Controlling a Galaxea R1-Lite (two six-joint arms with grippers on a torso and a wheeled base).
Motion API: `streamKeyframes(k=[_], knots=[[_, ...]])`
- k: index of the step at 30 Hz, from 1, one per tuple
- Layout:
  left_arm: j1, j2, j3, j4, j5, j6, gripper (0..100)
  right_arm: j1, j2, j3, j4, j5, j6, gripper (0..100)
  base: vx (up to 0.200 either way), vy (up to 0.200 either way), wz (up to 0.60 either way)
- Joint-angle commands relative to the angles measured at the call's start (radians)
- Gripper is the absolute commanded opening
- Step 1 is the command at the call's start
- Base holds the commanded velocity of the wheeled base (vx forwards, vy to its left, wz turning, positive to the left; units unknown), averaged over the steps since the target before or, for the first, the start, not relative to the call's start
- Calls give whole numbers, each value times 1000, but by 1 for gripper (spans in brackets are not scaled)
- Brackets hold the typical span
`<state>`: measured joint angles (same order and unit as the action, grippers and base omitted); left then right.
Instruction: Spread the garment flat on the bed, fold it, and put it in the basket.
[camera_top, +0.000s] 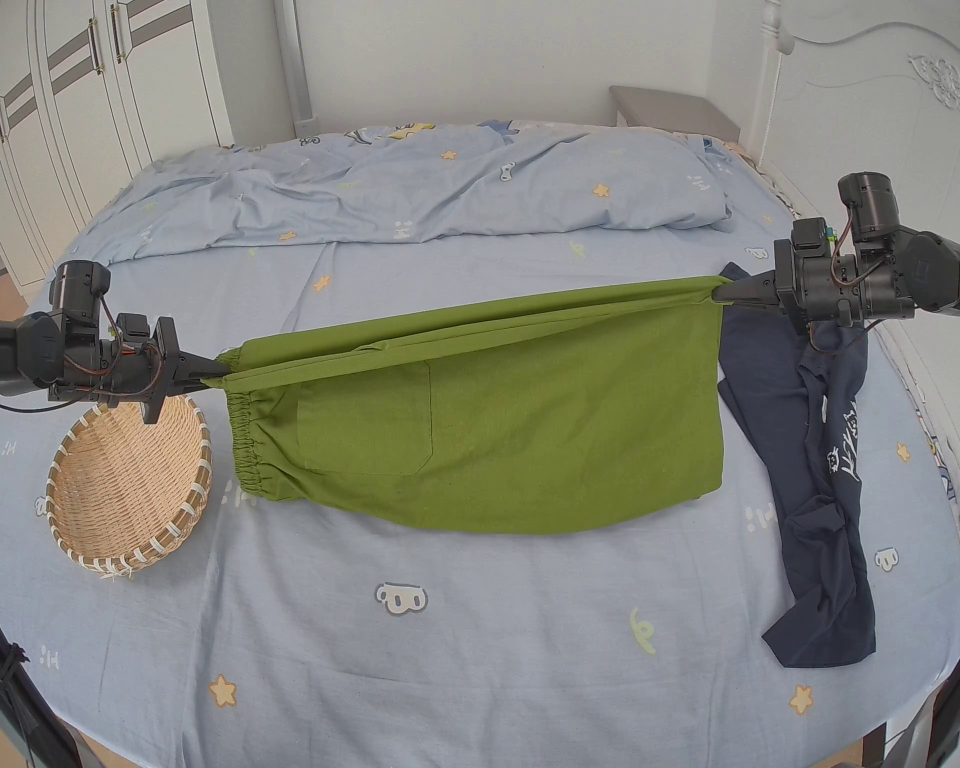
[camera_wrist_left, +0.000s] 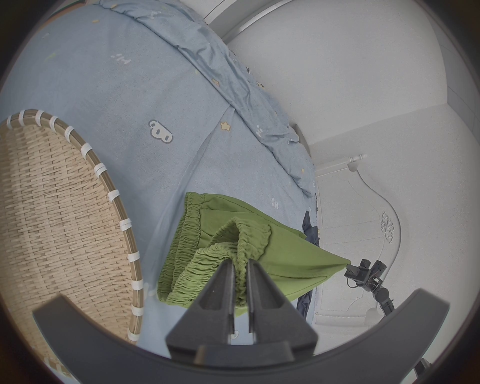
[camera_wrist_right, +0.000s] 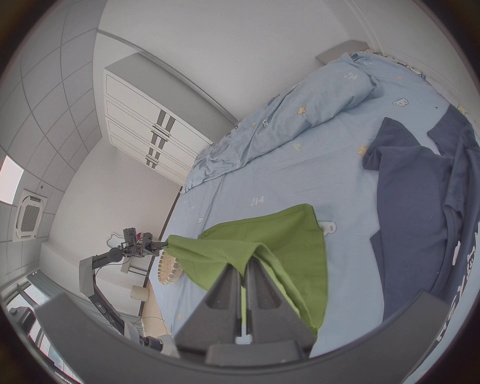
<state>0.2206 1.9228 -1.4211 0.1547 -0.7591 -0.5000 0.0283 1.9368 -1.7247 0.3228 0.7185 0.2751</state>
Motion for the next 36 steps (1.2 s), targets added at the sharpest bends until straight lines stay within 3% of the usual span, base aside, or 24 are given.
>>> streamKeyframes(k=[1, 16, 34, 35, 36], knots=[[-12, 58, -36, 13, 1, 6, 0, -1, 73, -33, -4, -2, -10, 0, 0, 0, 0], [-38, 173, -159, 2, 29, 3, 0, -11, 191, -9, -205, -1, -5, 0, 0, 0, 0], [-50, 203, -187, 0, 29, 5, 0, 2, 229, 13, -243, -2, -10, 0, 0, 0, 0], [-52, 205, -187, 0, 29, 5, 0, 4, 231, 17, -254, -1, -10, 100, 0, 0, 0], [-52, 205, -187, 0, 31, 5, 0, 5, 231, 23, -263, -1, -10, 100, 0, 0, 0]])
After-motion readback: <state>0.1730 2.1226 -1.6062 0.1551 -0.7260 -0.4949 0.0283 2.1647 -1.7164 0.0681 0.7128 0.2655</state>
